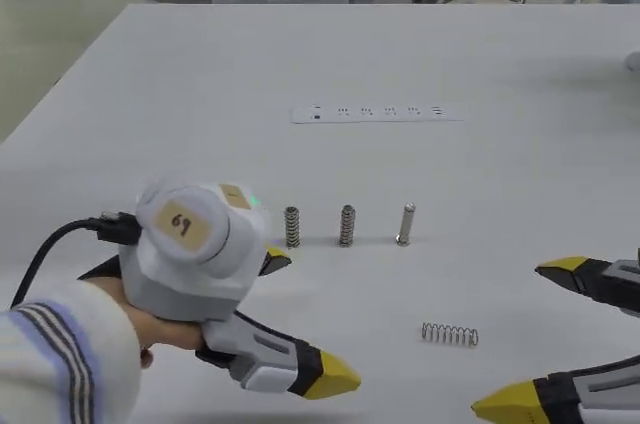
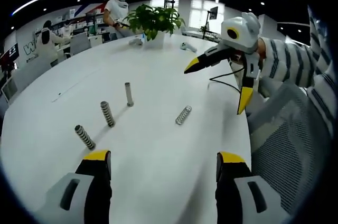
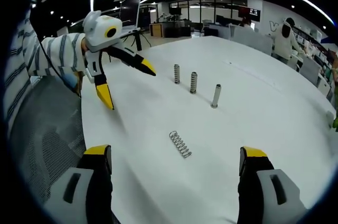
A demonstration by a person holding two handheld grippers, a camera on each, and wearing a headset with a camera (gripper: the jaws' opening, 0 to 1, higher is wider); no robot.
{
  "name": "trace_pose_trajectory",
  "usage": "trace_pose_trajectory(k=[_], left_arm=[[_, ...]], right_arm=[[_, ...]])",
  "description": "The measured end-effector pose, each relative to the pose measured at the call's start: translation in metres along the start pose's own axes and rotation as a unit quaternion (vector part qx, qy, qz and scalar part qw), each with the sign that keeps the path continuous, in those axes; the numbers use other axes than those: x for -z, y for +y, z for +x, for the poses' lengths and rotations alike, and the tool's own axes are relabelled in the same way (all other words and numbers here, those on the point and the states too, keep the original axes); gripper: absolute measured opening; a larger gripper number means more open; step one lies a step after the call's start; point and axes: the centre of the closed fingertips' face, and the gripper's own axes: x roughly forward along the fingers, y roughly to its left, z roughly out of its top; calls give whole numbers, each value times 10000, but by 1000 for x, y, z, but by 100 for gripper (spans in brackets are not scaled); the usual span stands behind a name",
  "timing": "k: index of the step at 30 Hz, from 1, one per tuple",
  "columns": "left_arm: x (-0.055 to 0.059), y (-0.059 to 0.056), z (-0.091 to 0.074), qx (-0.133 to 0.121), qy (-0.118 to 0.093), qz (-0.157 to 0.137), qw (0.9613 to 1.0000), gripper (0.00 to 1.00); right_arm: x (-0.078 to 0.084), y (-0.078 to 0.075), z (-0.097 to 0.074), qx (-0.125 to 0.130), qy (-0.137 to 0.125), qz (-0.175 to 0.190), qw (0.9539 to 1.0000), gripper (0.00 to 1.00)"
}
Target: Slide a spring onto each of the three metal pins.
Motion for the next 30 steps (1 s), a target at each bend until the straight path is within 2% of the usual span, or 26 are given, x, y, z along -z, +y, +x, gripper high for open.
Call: trace_pose_trajectory(k=[2,6,9,12,18,22,24,27,30], left_arm=[[-5,-2,6,105,-14,108,9999,77],[-9,-4,15,309,164,420,9985,73],[-16,-4,20,366,157,514,9979,70],[-22,-13,28,598,145,795,9949,67],[-34,-27,42,840,9,1081,9906,60],[-38,-32,49,952,-86,1137,9889,51],[-39,-34,53,1008,-107,1081,9890,47],[-41,-36,58,1111,-173,842,9901,46],[-39,-40,64,1238,-139,867,9884,41]], right_arm=[[0,-1,0,35,-25,42,10000,99],[-1,-2,-1,56,-53,73,9999,99],[1,-2,-2,59,-31,71,10000,98],[4,-2,-2,57,11,96,9999,98],[4,-1,-1,69,10,91,9999,97],[3,-1,-2,66,15,67,10000,97],[3,-1,-2,75,37,46,10000,97],[3,0,-2,68,44,38,10000,97],[3,0,-2,49,31,71,10000,97]])
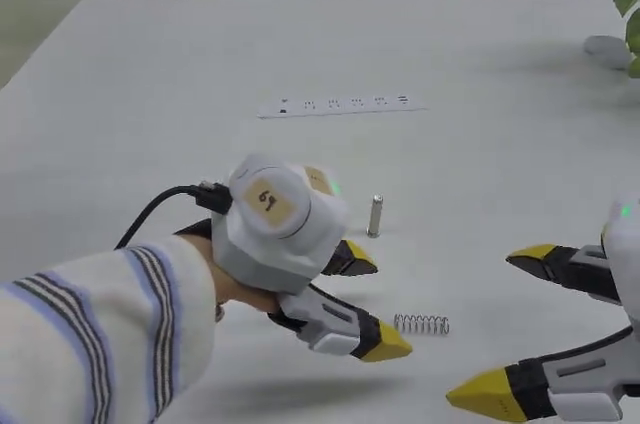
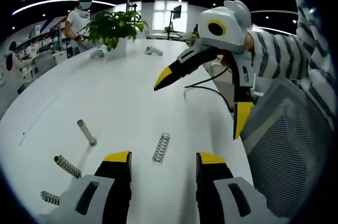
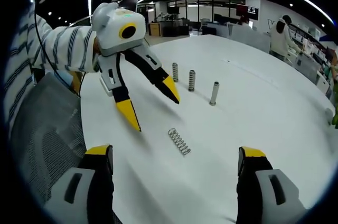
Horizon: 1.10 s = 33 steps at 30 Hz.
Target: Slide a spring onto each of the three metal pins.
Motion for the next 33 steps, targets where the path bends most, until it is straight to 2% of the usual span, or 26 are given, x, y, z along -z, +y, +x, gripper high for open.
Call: trace_pose_trajectory(k=[4,8,10,12,14,18,23,27,30,33], left_arm=[[2,-1,11,48,36,-12,10000,41],[4,-1,20,98,92,13,9999,34],[4,1,23,103,53,-138,9998,35],[2,0,27,177,-25,-283,9994,31],[3,-1,30,177,9,-261,9995,26],[5,-2,34,199,41,-245,9995,24],[17,1,37,119,261,-253,9993,22],[19,1,36,135,284,-333,9990,15],[26,5,38,52,430,-236,9988,13],[26,6,41,73,390,-285,9988,10]], right_arm=[[1,-2,-1,20,16,9,10000,96],[2,-2,-2,37,30,20,10000,96],[2,-3,-3,57,8,36,10000,96],[2,-3,-4,70,2,62,10000,95],[3,-3,-4,73,6,70,9999,95],[4,-2,-4,57,22,54,10000,95],[3,-3,-4,74,-11,124,9999,95],[4,-2,-4,67,8,139,9999,95],[4,-2,-4,63,6,155,9999,94],[3,-1,-4,51,-35,216,9997,94]])
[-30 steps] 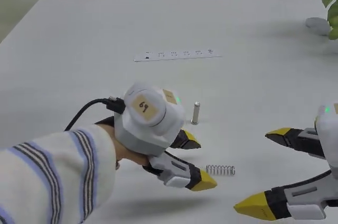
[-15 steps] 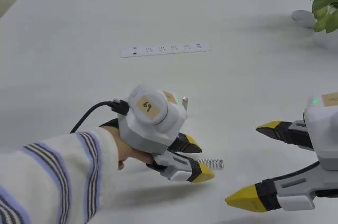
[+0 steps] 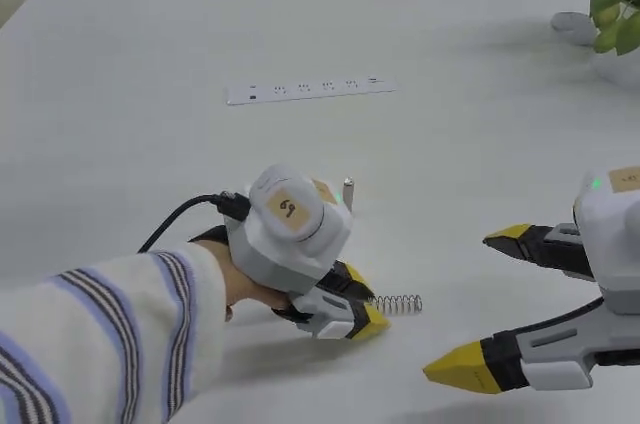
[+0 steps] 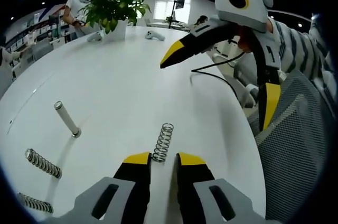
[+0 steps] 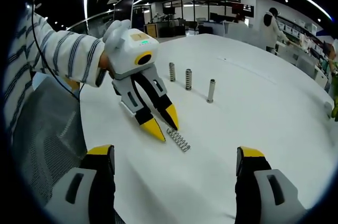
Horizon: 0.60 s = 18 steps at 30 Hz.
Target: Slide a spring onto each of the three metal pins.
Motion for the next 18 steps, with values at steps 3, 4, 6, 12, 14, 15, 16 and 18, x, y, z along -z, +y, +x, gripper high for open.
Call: trace_pose_trajectory(k=[3,4,6,12,14,15,16,18], left_arm=[[0,1,1,-37,-4,48,10000,6],[0,1,1,-49,-15,44,10000,5],[0,2,1,-99,-13,92,9999,4],[0,1,0,-147,23,284,9995,3],[0,0,0,-181,58,417,9989,3],[-1,0,-1,-185,61,396,9990,3],[0,0,-1,-169,62,369,9992,3],[0,-2,-1,-110,4,205,9997,3]], right_arm=[[0,0,0,14,-2,18,10000,94],[0,0,0,15,3,19,10000,94],[1,0,0,6,11,15,10000,93],[2,1,-1,12,26,-5,10000,93],[2,1,-2,21,17,-7,10000,92],[2,0,-2,19,-7,-6,10000,91],[1,0,-3,18,-25,-5,10000,90],[1,1,-3,3,-24,24,10000,89]])
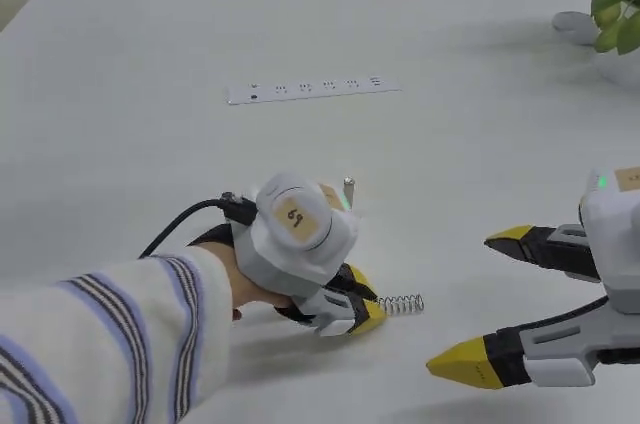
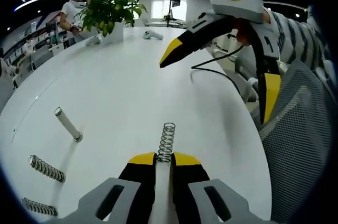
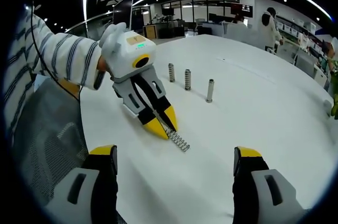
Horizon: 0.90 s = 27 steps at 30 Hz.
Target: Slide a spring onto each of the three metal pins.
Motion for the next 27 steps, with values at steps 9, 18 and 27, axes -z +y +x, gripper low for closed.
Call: trace_pose_trajectory(k=[9,18,27], left_arm=[[1,-1,-3,-6,-164,-406,9990,2],[5,2,-8,-211,-168,-387,9989,2],[-3,-6,-24,-260,-333,-208,9989,2]], right_arm=[[1,0,-2,22,24,-7,10000,88],[1,1,-6,33,-97,50,9999,87],[-5,-1,-7,-7,-225,-165,9996,87]])
